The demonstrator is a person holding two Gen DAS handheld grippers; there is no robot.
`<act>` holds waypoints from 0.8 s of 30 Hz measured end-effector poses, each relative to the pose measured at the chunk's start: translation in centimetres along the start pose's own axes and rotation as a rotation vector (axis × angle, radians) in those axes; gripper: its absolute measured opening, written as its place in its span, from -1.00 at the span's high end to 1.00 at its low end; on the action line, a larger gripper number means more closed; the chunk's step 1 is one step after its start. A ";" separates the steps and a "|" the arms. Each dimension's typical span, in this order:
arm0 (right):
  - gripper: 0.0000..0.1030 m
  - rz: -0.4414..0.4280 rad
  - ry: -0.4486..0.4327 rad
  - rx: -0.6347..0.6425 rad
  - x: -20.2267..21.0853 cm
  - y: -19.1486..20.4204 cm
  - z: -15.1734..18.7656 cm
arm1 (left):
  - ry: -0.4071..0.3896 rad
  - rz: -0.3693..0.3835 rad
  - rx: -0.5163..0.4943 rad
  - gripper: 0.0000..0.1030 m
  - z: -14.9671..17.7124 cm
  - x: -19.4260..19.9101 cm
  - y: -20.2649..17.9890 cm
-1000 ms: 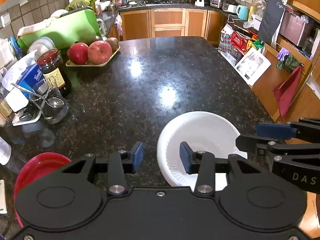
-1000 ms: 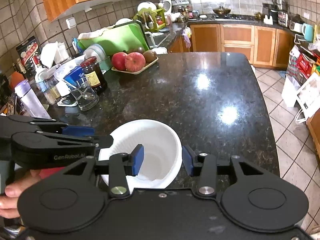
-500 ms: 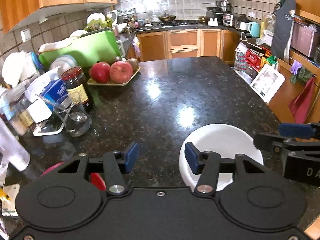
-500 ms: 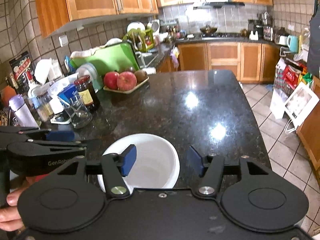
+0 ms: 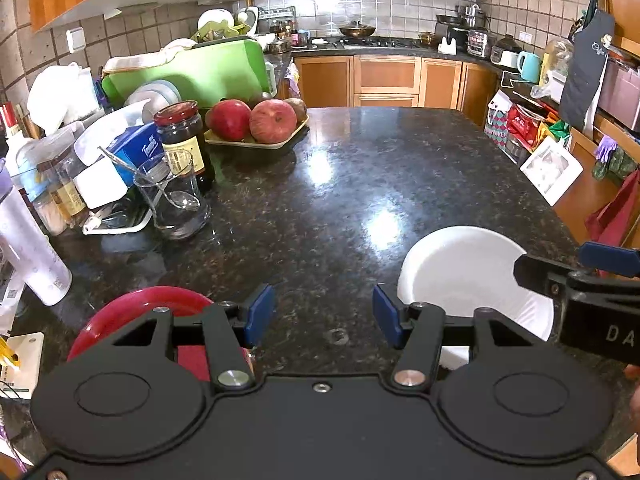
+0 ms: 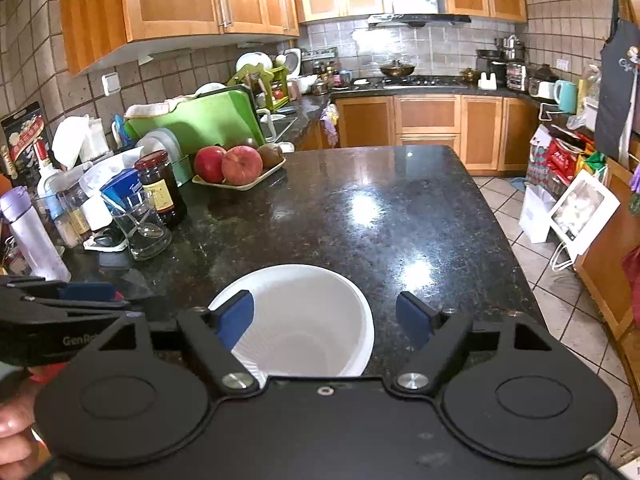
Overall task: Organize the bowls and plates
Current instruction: 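Move the left tool to the bowl stack rim and close its fingers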
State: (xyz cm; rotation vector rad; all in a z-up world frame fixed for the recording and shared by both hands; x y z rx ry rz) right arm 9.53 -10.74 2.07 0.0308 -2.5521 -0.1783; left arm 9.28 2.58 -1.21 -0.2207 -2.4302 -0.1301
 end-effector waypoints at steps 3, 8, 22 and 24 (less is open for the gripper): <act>-0.59 0.020 -0.004 -0.030 0.1 0.2 0.1 | 0.012 0.013 0.000 -0.19 0.3 -0.2 0.3; -0.63 0.086 -0.015 -0.039 0.4 0.6 0.3 | 0.028 0.031 -0.010 -0.19 0.6 -0.5 0.8; -0.63 0.193 -0.072 -0.103 1.3 2.2 1.8 | 0.005 0.061 -0.081 -0.23 1.7 -1.1 1.8; -0.63 0.205 -0.071 -0.114 1.2 2.3 2.0 | -0.002 0.070 -0.091 -0.23 1.8 -1.2 1.9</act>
Point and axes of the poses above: each gripper's, at about its wrist camera, not at the fingertips, and x roughly against the way its jaws point, y to its left, z to its underside, the point moved 3 cm from there along -x, roughly the way its jaws point, and after that the axes turned 2 degrees about -y, right-handed, at the moved point
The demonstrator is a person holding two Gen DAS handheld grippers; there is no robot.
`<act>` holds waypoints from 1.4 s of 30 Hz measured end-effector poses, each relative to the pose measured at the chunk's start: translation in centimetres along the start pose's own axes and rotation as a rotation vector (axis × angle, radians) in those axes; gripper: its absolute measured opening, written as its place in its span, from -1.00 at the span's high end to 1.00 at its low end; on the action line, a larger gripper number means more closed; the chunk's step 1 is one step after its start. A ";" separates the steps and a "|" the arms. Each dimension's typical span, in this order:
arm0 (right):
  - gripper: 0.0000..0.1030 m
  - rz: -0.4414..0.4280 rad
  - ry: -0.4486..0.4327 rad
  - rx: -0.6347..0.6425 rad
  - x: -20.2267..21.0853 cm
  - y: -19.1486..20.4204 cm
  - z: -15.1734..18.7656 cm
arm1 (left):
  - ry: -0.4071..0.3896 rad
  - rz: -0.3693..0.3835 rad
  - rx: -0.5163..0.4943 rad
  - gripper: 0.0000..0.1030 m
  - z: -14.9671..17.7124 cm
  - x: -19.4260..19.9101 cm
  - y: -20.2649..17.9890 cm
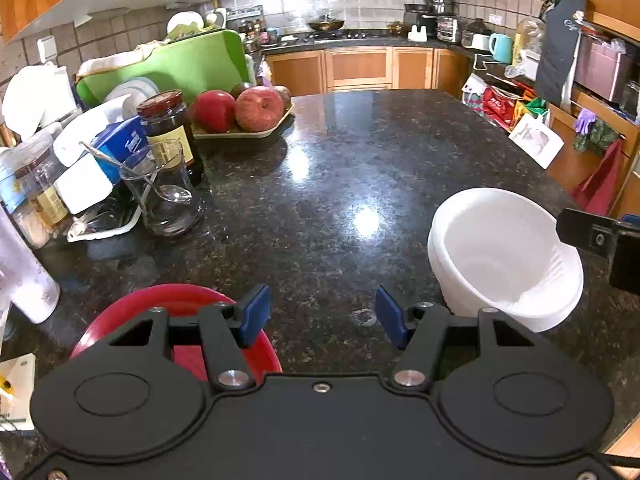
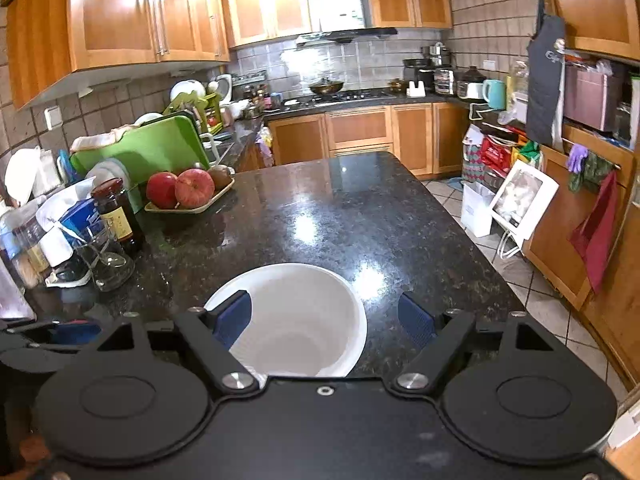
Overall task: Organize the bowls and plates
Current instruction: 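Move the left tool to the bowl stack rim and close its fingers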
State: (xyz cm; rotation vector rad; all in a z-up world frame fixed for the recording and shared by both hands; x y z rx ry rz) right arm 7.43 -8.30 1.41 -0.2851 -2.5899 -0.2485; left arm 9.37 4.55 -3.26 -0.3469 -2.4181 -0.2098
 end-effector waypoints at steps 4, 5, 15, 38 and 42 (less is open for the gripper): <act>-0.63 0.010 0.007 -0.010 -0.2 -0.1 0.1 | -0.008 0.020 -0.015 -0.23 0.1 0.0 -0.1; -0.63 0.008 0.007 -0.011 -0.2 -0.1 0.0 | -0.010 0.021 -0.016 -0.23 0.1 0.0 -0.1; -0.62 -0.039 -0.022 0.005 -0.6 -2.2 -1.0 | -0.047 0.006 0.042 -0.23 -0.7 0.3 -0.4; -0.38 -0.317 0.221 0.040 -8.3 -4.3 -0.5 | 0.023 -0.089 0.077 -0.23 -1.9 -1.4 -3.8; -0.31 -0.342 0.231 0.042 -8.8 -4.4 -0.4 | 0.043 -0.096 0.073 -0.22 -1.9 -1.5 -4.2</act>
Point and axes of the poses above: each gripper's, at about its wrist camera, not at the fingertips, and x roughly against the way its jaws point, y to its left, z to its underside, the point moved 3 cm from there along -x, roughly the way its jaws point, and after that the axes turned 2 degrees about -y, right-handed, at the moved point
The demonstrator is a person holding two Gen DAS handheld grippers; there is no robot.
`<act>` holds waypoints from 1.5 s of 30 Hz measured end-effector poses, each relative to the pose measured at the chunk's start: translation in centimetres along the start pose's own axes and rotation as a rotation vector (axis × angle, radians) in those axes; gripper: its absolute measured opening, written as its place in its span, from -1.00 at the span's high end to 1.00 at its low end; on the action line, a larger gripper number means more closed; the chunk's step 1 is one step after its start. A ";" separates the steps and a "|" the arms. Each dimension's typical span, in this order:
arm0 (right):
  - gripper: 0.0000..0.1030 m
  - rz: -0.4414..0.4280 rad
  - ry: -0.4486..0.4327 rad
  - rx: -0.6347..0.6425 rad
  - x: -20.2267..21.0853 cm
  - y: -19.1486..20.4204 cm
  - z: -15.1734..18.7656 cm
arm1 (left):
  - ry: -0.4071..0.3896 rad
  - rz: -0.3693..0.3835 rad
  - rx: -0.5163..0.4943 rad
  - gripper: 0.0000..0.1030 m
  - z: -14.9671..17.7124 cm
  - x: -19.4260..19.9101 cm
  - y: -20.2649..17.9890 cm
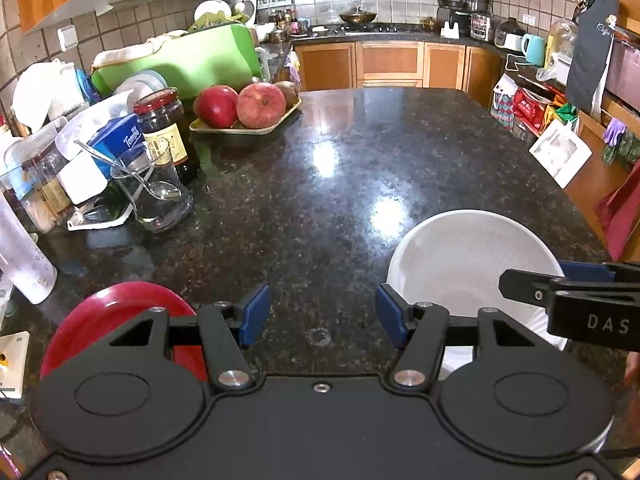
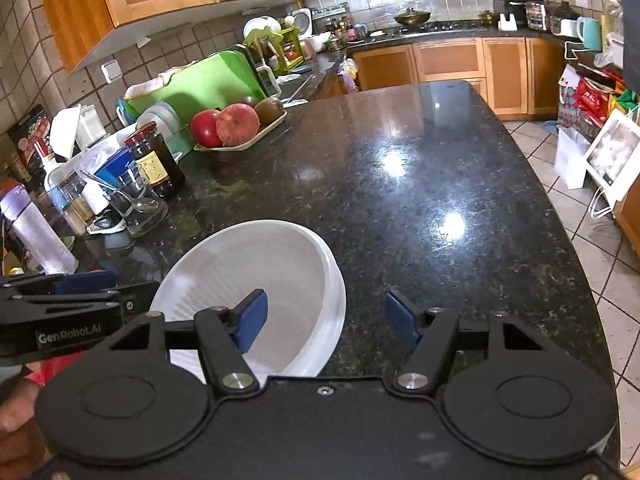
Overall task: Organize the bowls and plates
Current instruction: 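Move the left tool to the bowl stack rim and close its fingers, then lift the stacked white bowls with the left tool toward the red plate stack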
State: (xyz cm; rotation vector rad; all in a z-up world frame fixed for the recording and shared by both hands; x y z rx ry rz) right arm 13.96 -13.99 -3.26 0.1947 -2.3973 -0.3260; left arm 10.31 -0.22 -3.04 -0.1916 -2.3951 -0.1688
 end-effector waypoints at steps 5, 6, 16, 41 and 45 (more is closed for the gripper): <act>-0.31 -0.022 -0.010 0.008 0.0 -0.1 -0.3 | 0.007 0.051 0.032 -0.23 -0.2 1.0 0.4; -0.31 -0.024 -0.013 0.013 0.1 0.0 -0.3 | -0.002 0.038 0.036 -0.23 -0.2 1.3 0.5; -0.10 -0.034 0.027 0.007 0.0 -0.4 -0.1 | 0.037 0.128 -0.034 -0.28 0.0 0.4 -0.6; 0.46 -0.027 0.084 -0.003 0.2 -0.2 0.2 | 0.195 0.200 -0.006 0.36 -0.1 -2.8 -2.4; 0.54 -0.031 0.080 -0.006 0.3 -0.5 0.1 | 0.203 0.204 -0.006 0.42 -0.3 -3.0 -2.6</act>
Point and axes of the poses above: each gripper's, at about its wrist camera, not at the fingertips, and x roughly against the way its jaws point, y to its left, z to its underside, the point moved 3 cm from there along -x, roughly the way its jaws point, and after that the axes turned 2 degrees about -y, right-handed, at the moved point
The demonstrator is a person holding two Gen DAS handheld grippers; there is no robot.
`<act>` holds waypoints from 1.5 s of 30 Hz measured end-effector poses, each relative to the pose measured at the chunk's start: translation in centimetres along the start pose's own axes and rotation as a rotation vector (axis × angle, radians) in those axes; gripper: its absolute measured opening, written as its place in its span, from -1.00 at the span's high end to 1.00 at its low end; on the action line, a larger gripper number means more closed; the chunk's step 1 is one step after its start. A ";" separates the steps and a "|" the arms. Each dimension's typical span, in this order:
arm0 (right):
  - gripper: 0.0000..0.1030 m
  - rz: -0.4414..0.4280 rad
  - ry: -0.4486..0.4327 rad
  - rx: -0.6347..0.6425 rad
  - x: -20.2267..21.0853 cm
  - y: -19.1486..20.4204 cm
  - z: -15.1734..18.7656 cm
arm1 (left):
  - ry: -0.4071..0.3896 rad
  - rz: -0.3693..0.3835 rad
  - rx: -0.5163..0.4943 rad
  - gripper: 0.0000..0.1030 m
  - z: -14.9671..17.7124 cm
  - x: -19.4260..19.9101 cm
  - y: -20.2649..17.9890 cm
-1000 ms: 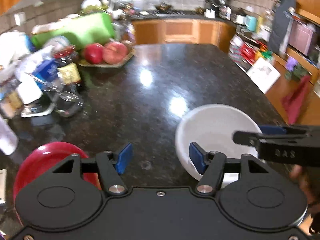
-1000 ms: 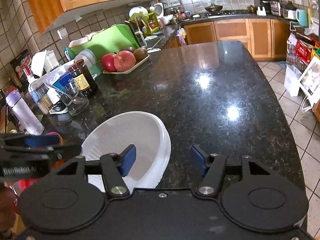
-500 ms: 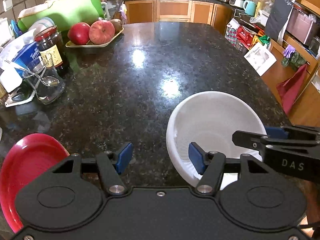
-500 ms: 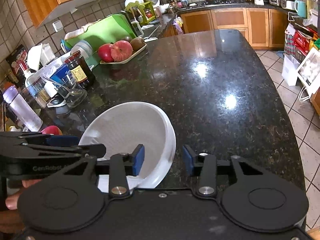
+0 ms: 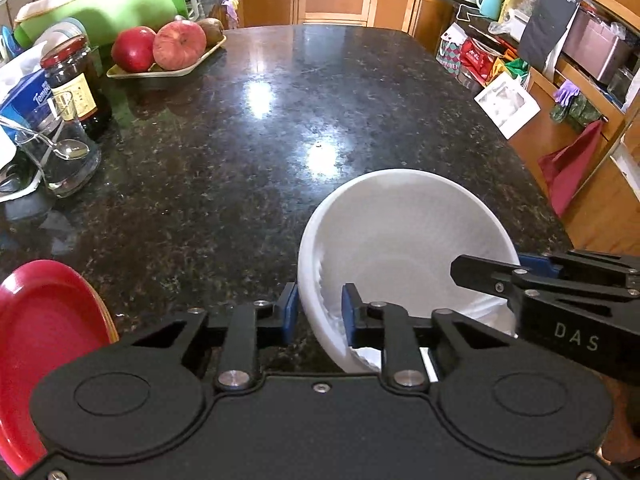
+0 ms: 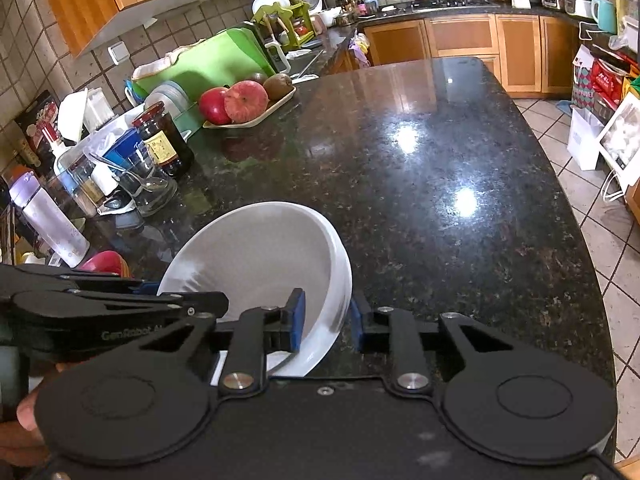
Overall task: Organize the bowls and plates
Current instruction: 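Lift the stacked white bowls with the left tool toward the red plate stack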
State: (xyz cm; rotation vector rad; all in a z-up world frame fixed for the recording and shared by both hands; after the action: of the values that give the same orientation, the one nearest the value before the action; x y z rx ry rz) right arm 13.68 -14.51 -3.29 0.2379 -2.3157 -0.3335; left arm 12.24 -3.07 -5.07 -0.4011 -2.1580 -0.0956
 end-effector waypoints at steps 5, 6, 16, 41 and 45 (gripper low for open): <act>0.57 0.001 -0.009 -0.005 0.1 -0.1 -0.1 | -0.002 -0.004 0.017 0.55 -0.1 -0.1 -0.1; 0.58 -0.001 -0.010 -0.009 0.2 -0.2 -0.1 | -0.003 -0.002 0.022 0.56 0.0 0.0 -0.1; 0.61 -0.010 -0.011 -0.012 0.5 -0.3 -0.1 | -0.022 -0.014 0.038 0.56 0.1 0.8 -0.6; 0.61 -0.058 -0.052 0.052 4.0 0.3 2.1 | -0.042 -0.102 0.069 0.56 2.5 3.2 -2.2; 0.61 -0.063 -0.057 0.059 4.3 1.0 2.4 | -0.049 -0.107 0.080 0.56 3.0 3.8 -1.9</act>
State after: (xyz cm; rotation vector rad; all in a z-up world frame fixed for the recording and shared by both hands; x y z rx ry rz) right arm 8.89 -14.34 -1.68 0.3350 -2.3798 -0.3068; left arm 7.24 -3.23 -3.60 -0.2441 -2.2237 -0.0602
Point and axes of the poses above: each gripper's, at about its wrist camera, not at the fingertips, and x roughly against the way its jaws point, y to its left, z to its underside, the point moved 3 cm from there along -x, roughly the way its jaws point, and after that the axes turned 2 degrees about -y, right-handed, at the moved point
